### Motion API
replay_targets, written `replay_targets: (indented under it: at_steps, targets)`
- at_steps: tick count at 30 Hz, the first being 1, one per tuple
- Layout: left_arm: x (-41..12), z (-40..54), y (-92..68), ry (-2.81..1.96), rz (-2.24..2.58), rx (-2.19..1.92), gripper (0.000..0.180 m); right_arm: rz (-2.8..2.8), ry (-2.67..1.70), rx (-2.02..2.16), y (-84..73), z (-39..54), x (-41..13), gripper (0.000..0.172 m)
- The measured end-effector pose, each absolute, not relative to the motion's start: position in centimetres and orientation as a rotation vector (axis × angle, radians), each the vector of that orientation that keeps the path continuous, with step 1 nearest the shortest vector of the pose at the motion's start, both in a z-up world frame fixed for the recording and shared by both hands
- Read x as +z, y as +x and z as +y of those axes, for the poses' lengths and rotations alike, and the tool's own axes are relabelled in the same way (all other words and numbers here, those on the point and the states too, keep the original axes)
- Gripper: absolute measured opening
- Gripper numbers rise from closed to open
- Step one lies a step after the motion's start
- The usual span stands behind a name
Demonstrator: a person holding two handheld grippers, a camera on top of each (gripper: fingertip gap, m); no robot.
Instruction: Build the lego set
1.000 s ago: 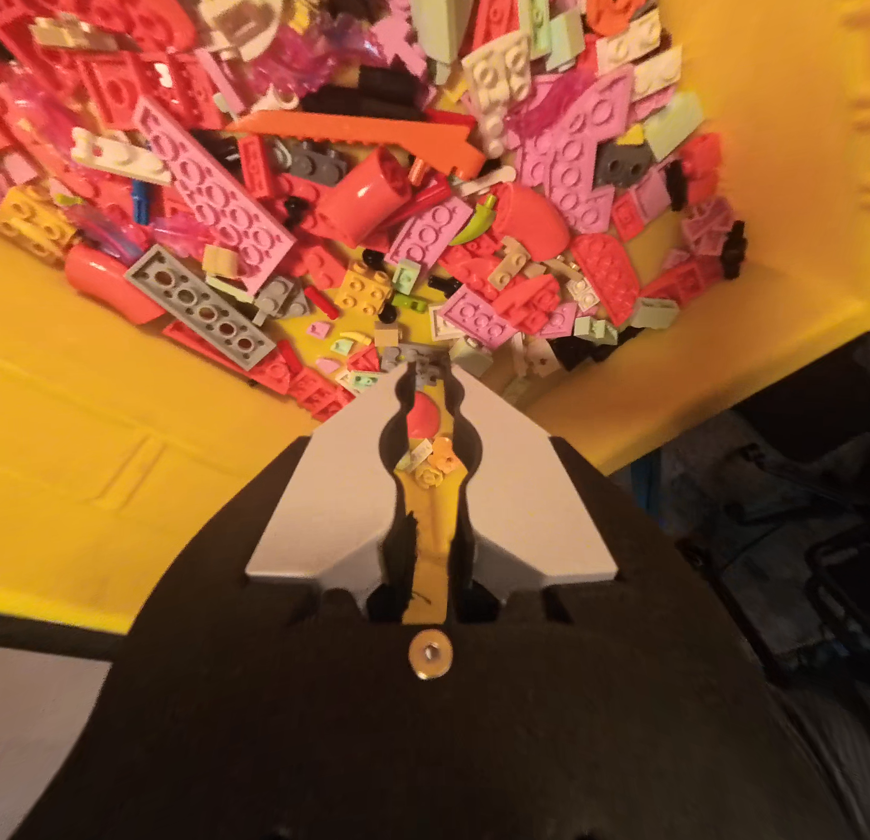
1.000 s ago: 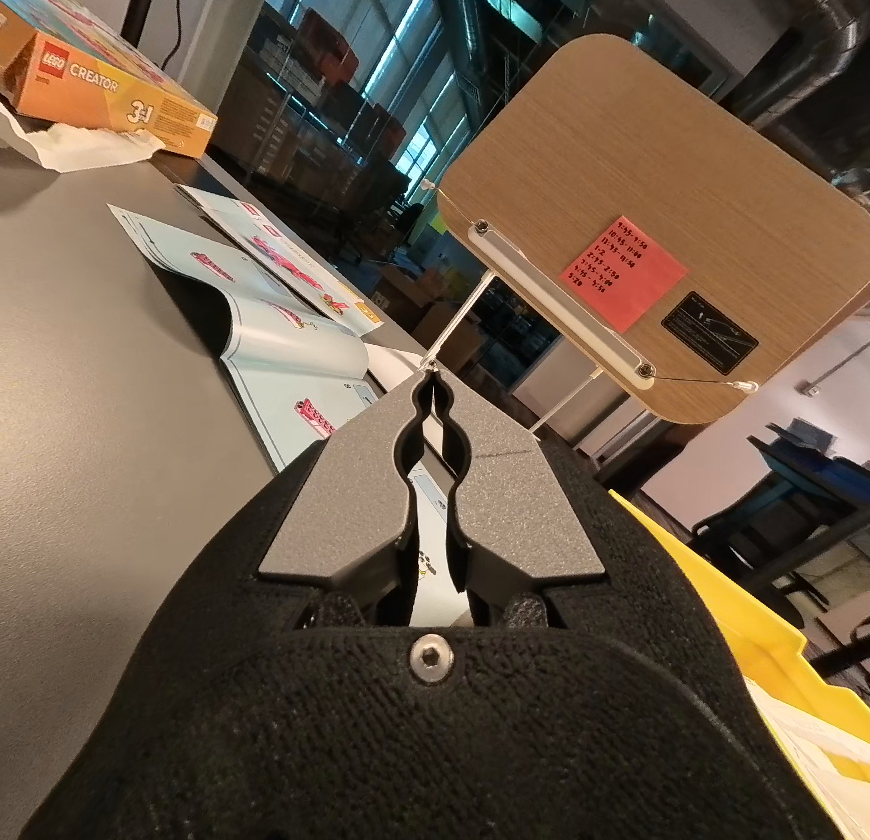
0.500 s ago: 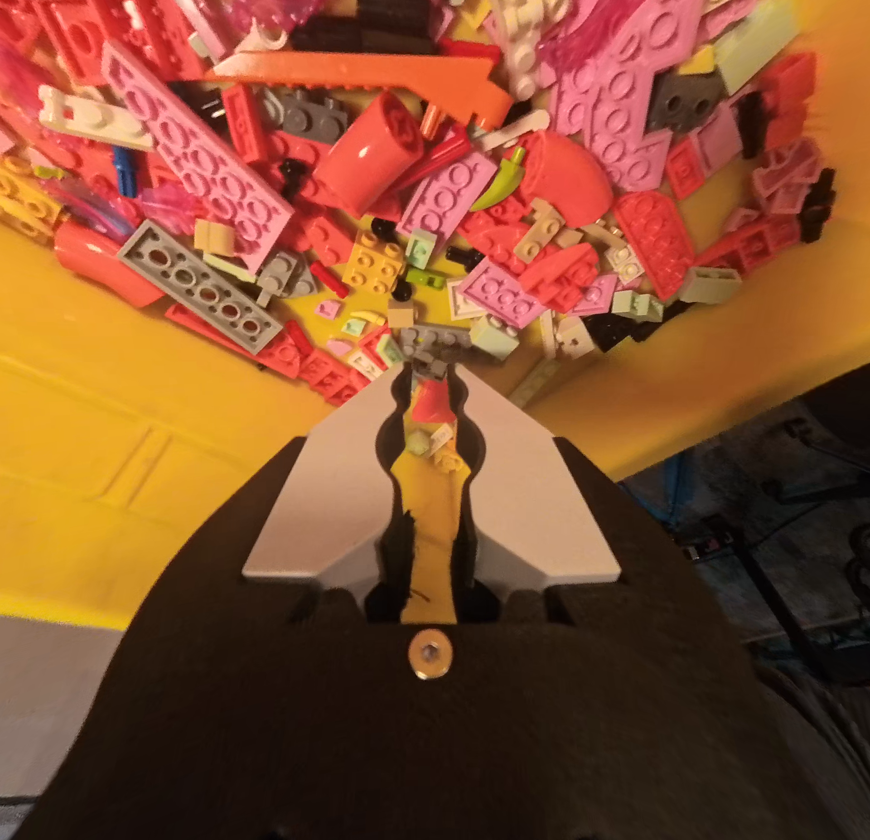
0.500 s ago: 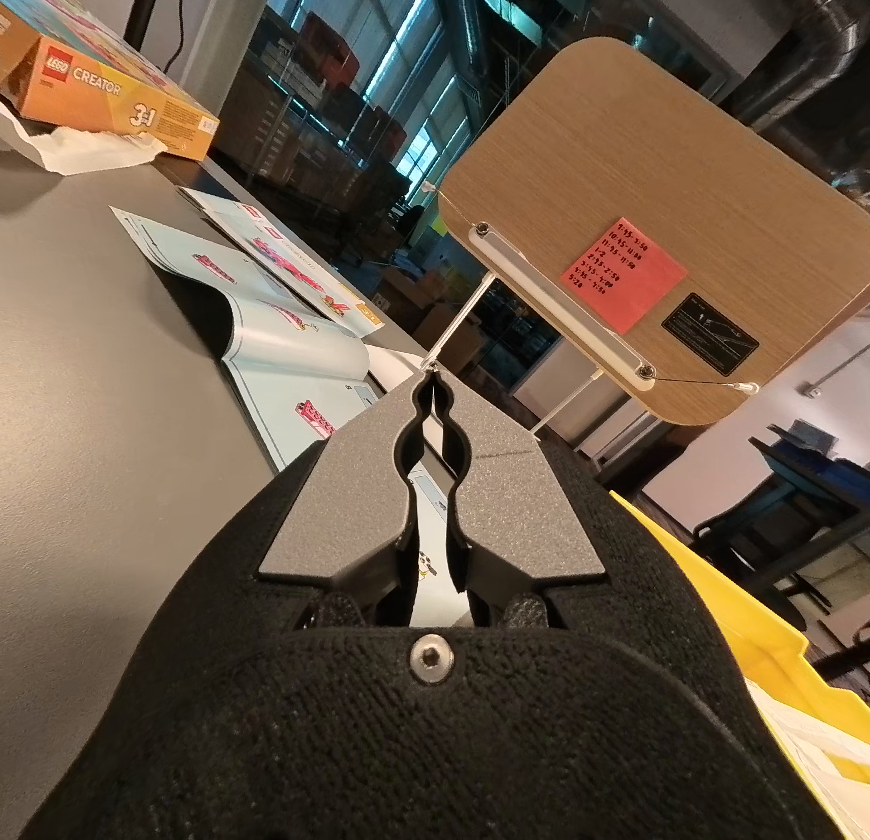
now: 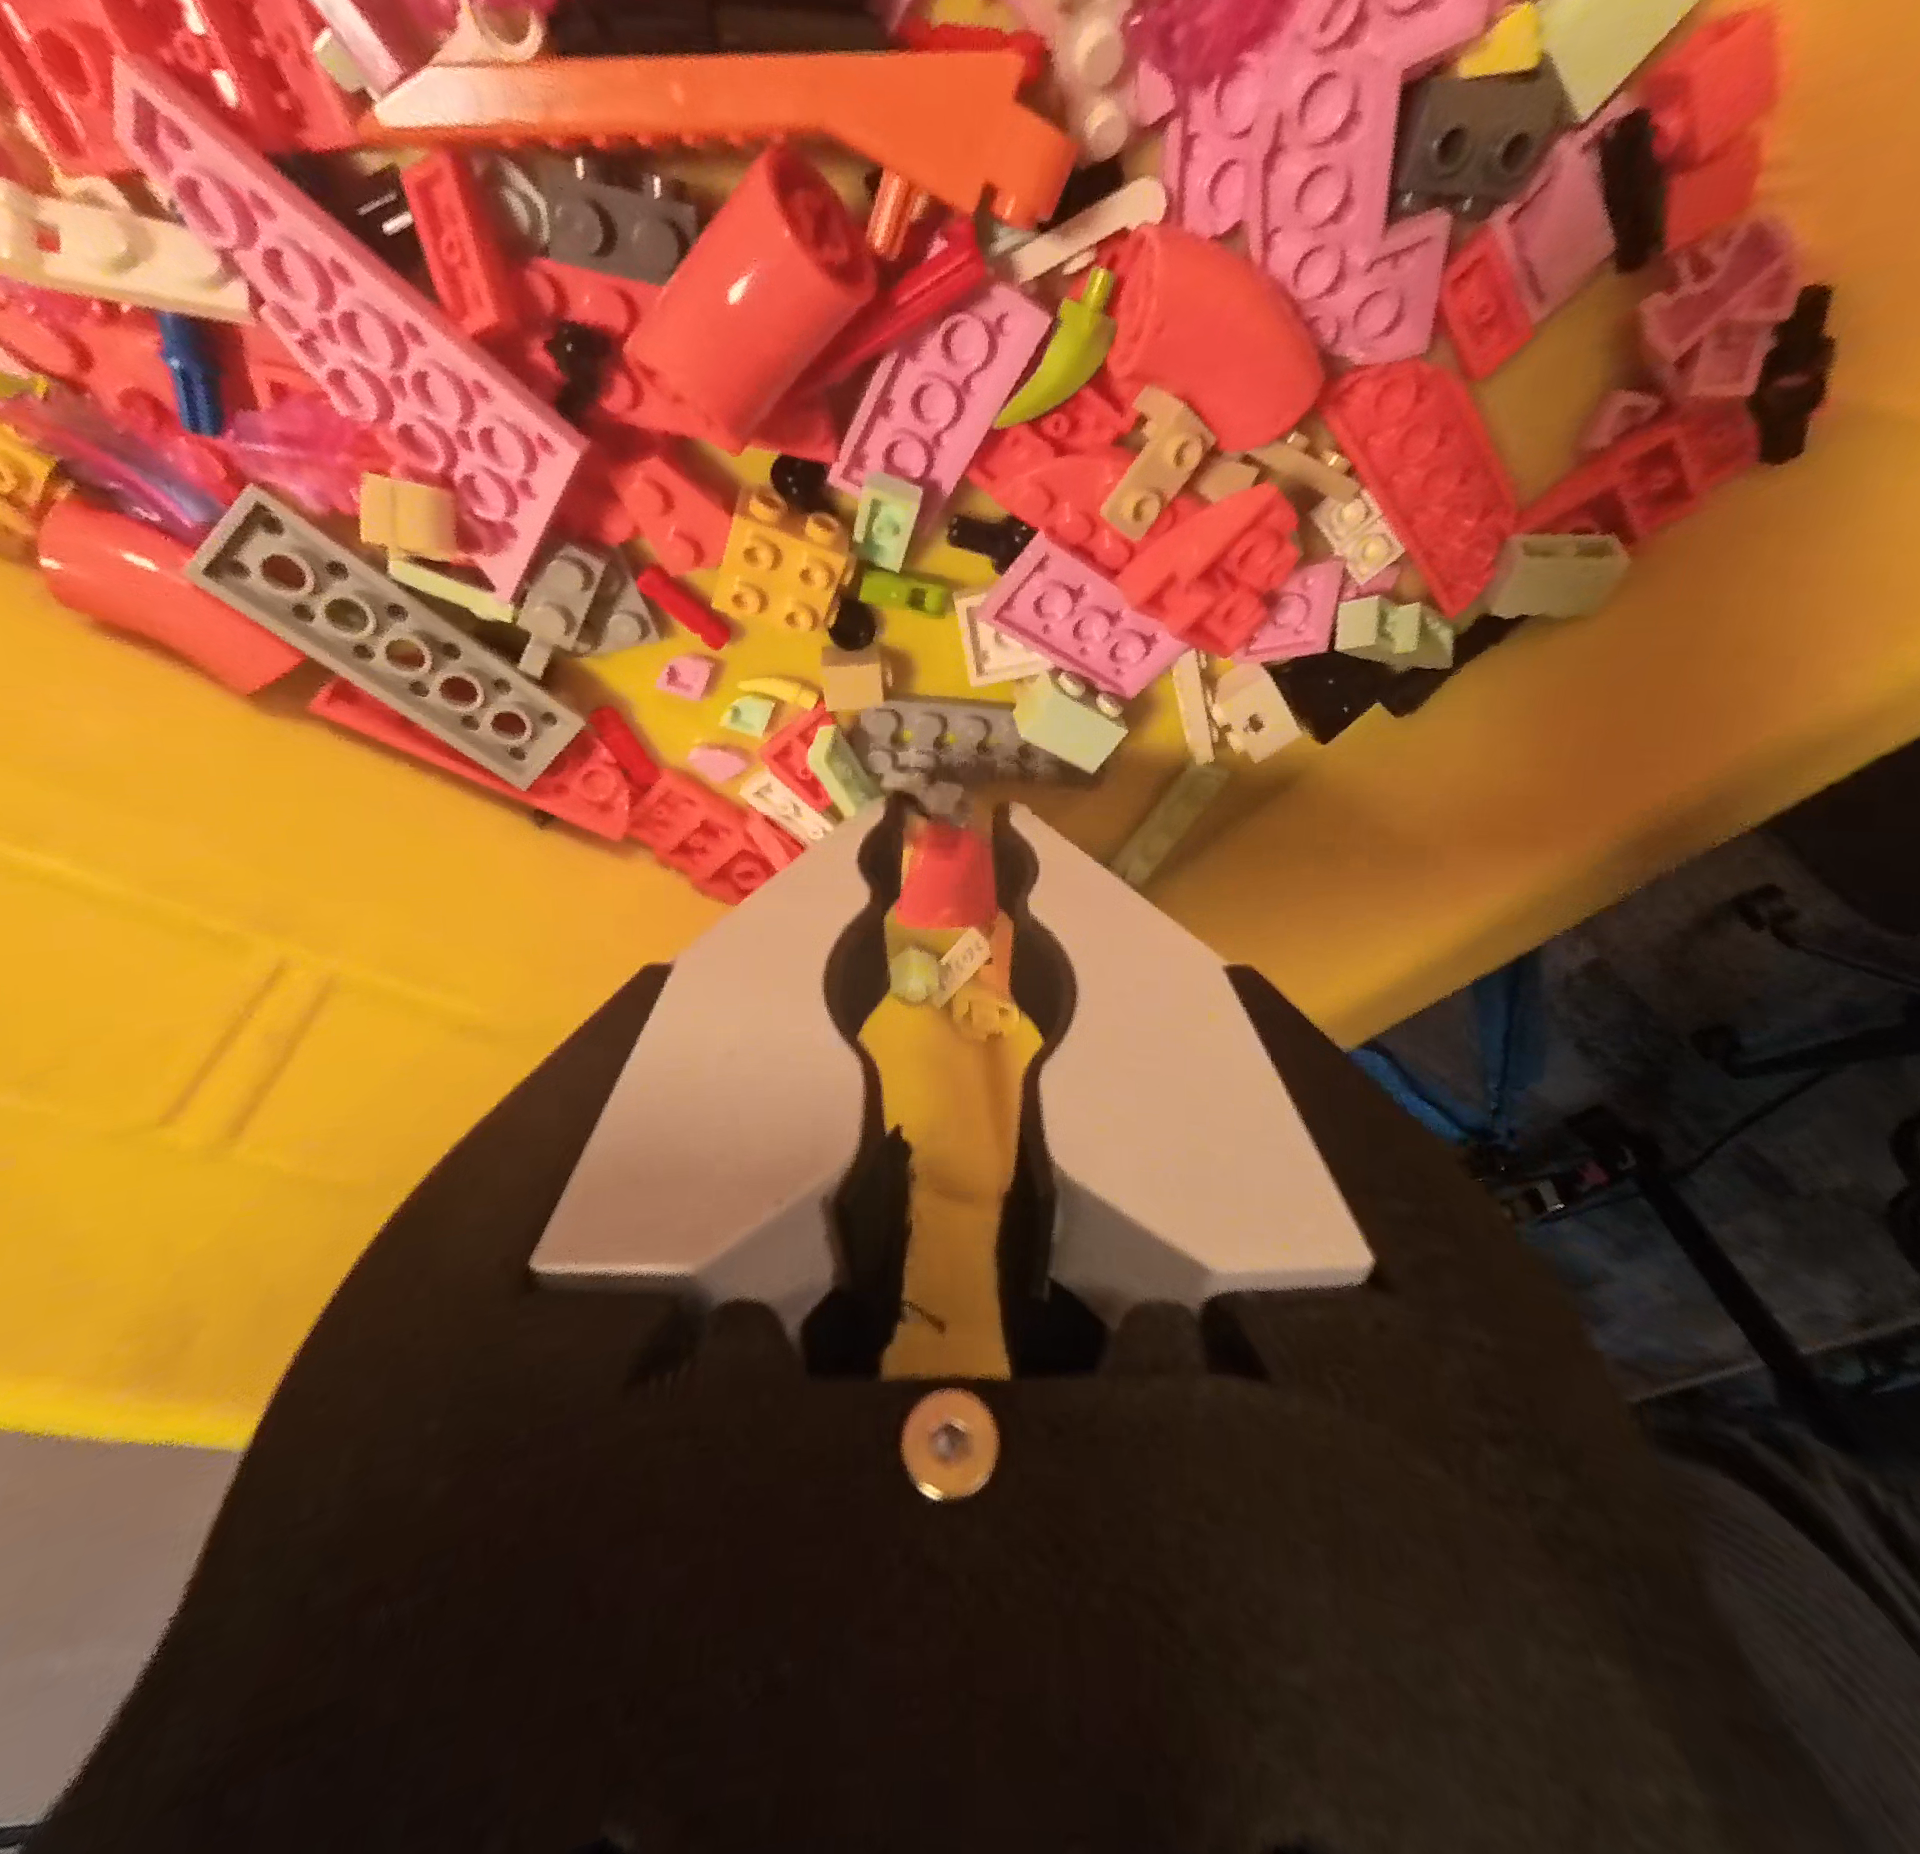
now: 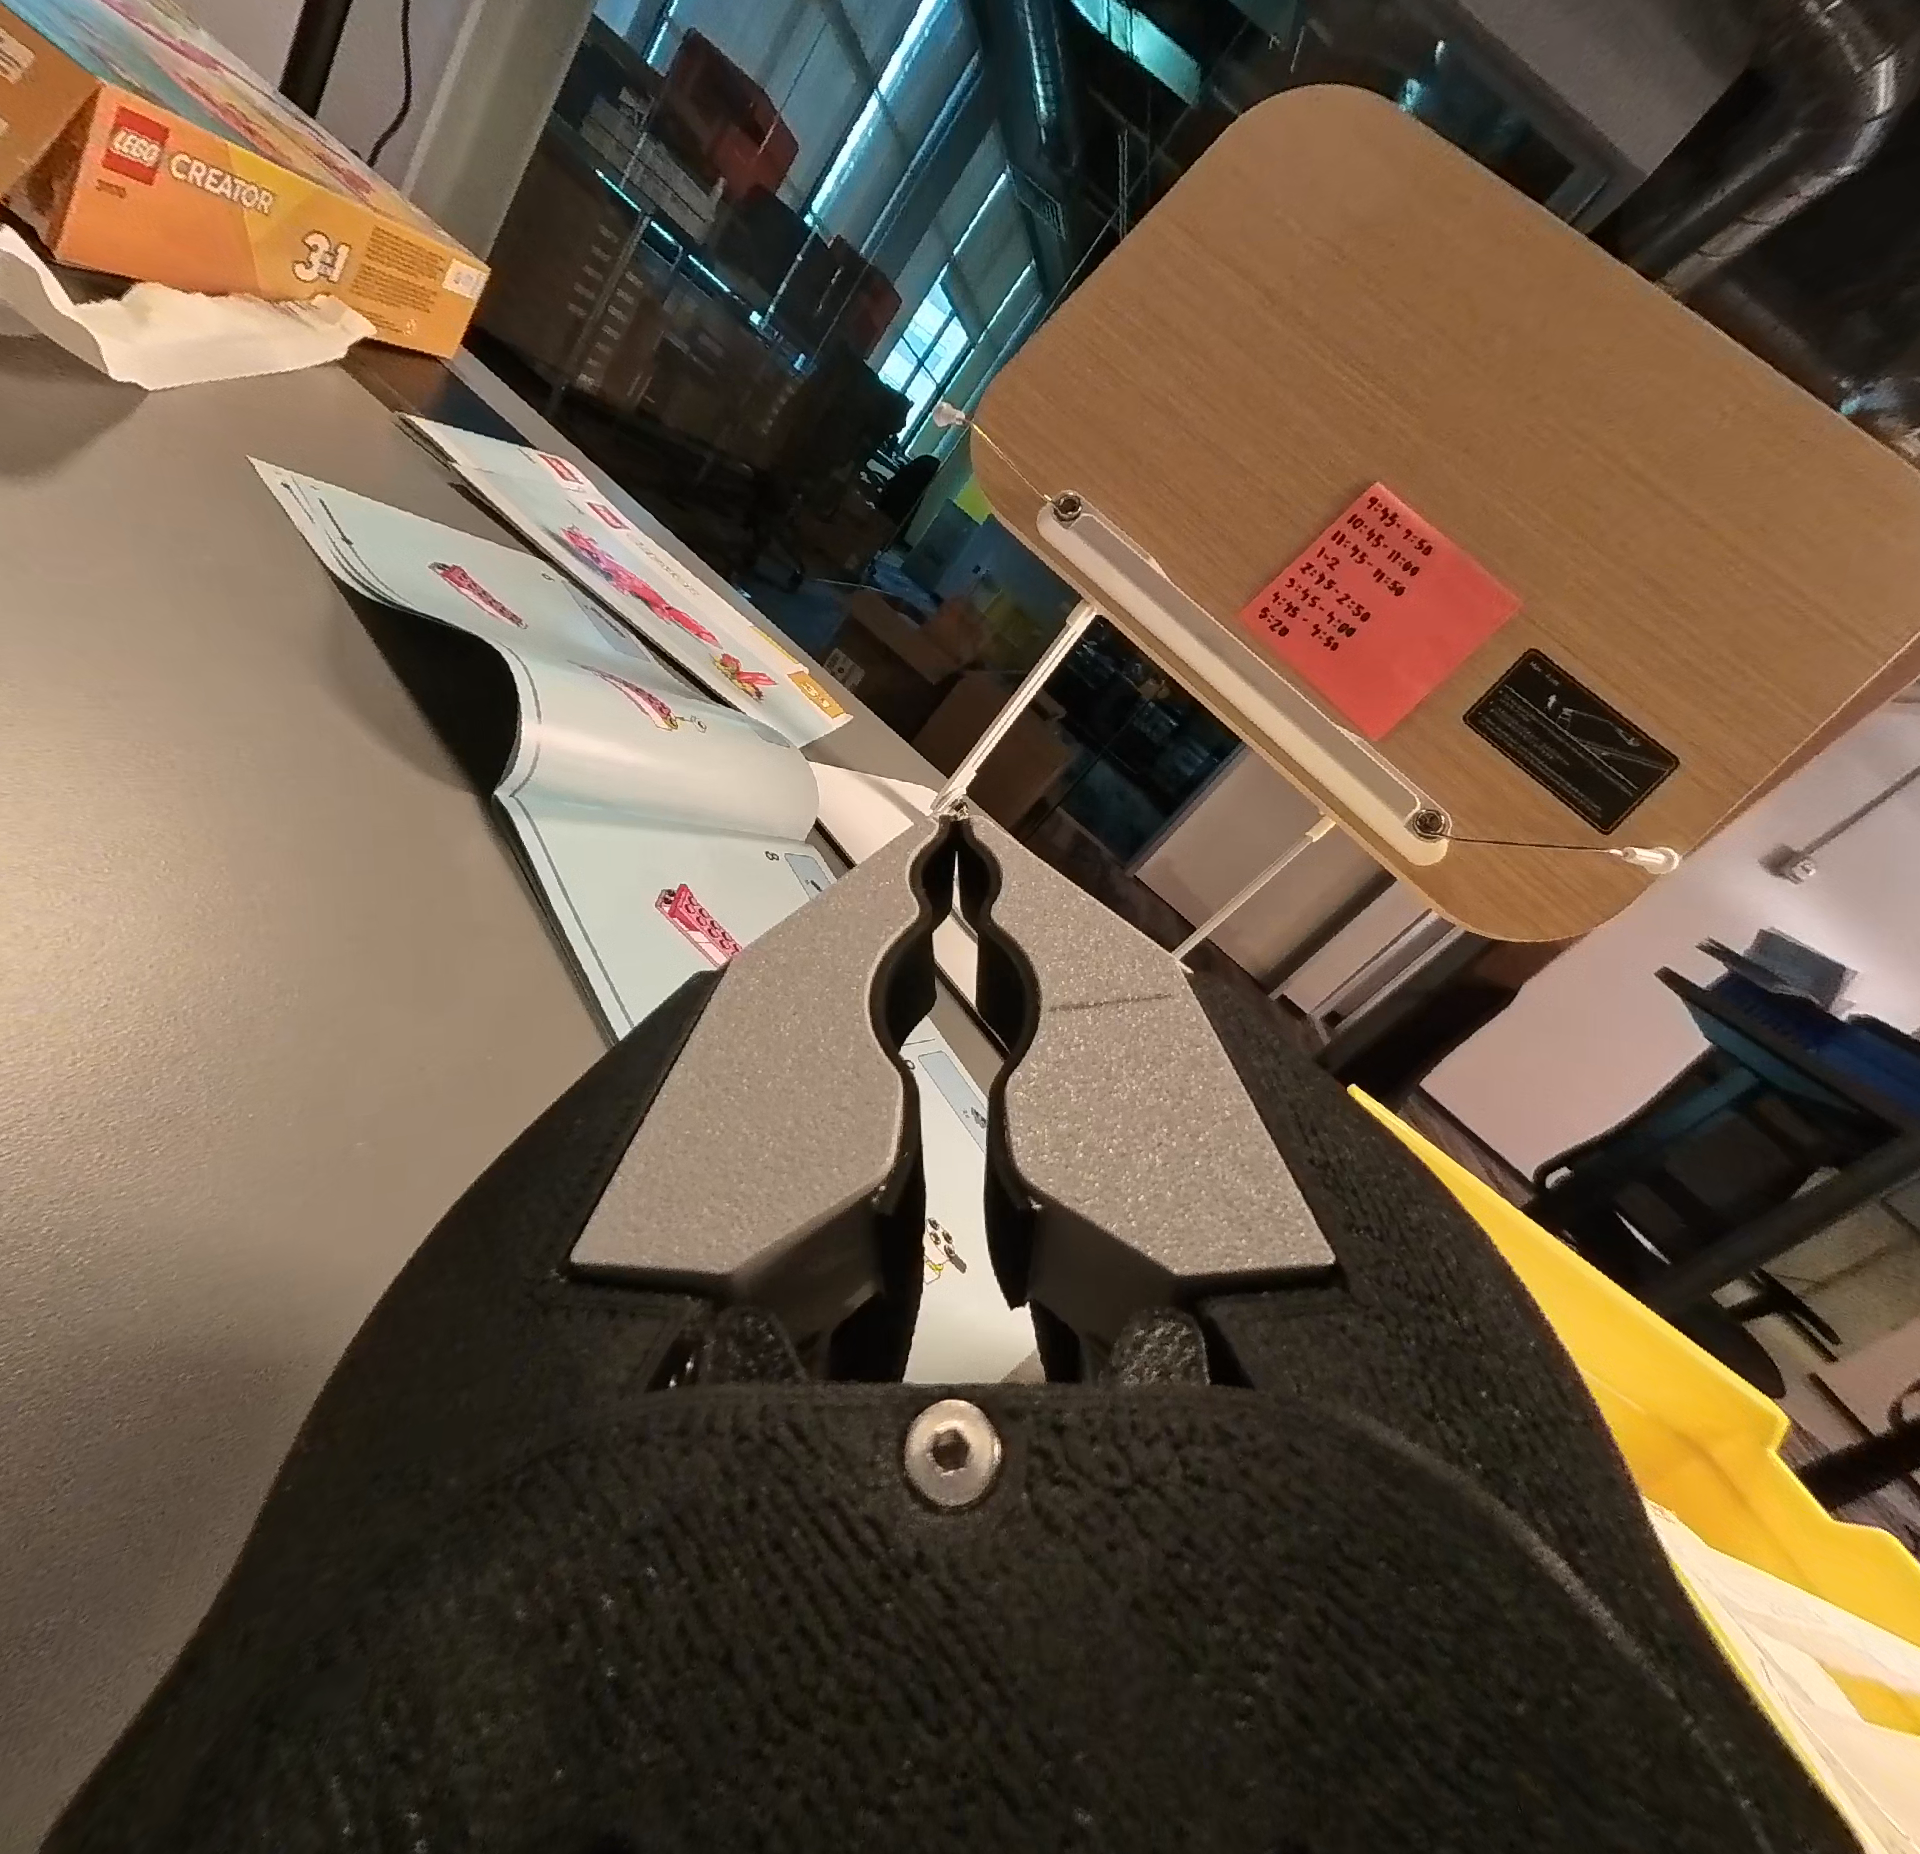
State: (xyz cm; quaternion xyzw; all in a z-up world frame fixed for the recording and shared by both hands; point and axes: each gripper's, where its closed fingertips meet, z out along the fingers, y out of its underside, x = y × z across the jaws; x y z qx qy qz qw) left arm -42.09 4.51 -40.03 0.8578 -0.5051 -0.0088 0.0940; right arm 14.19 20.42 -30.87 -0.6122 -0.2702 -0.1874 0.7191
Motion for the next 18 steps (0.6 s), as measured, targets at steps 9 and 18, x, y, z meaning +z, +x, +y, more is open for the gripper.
replay_targets:
  at_steps: [9,18]
  targets:
    - [-40.1,4.7,-42.7,2.59,-1.472,-0.048,0.009,-0.594,-1.351,-0.413,14.2,20.4,-30.8,0.0]
    - [-33.6,6.7,-39.5,3.215,-1.503,0.196,0.009,-0.581,-1.361,-0.389,14.2,20.5,-31.0,0.0]
